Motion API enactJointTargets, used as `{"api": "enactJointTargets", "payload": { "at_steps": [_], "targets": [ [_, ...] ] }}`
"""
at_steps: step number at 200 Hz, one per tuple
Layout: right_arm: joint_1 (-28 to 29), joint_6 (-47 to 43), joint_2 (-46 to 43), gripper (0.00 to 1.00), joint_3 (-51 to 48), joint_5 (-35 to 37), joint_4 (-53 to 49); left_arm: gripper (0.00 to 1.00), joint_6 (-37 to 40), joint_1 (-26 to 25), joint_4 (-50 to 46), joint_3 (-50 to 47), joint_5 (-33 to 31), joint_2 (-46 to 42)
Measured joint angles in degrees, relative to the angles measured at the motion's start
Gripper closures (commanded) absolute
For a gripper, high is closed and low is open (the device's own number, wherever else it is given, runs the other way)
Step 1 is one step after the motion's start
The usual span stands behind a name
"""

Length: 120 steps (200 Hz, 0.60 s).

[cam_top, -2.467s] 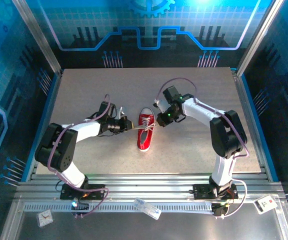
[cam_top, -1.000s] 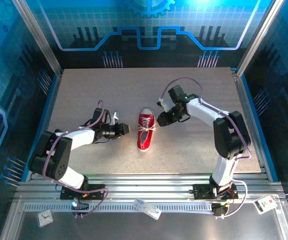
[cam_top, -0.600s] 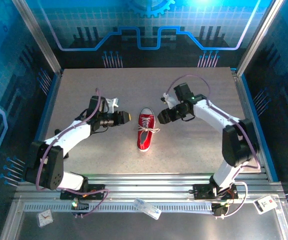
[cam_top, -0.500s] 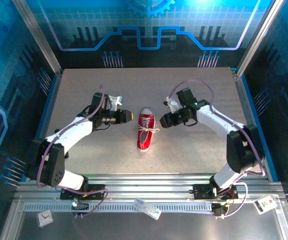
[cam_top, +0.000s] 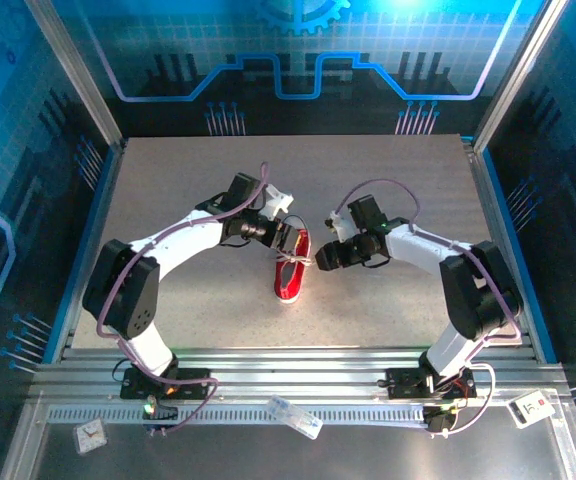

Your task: Tie the shoes

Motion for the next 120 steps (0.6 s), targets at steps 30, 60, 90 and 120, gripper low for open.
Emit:
{"api": "enactJointTargets", "payload": {
  "at_steps": [30,60,90,120],
  "targets": [
    [-1.03,0.13,-0.83,0.46,0.02,-1.36,1.88,0.51,-0.02,-0.17,0.02,0.00,-0.04,0.44],
    [-3.54,0.22,-0.61,0.50,2.47,-1.01,1.40,0.52,-0.02,-1.20,0.04,0.00,-0.90,0.68],
    [-4.90,-0.46,6.12,0.60,10.45,-2.69,1.79,0.52,-0.28,-1.99,0.04,-0.02,-1.70,1.51],
    [-4.79,-2.25,11.41,0.61,12.31,-7.67,2.29,0.52,-0.46,-1.99,0.11,-0.17,-2.19,1.51]
  ]
}}
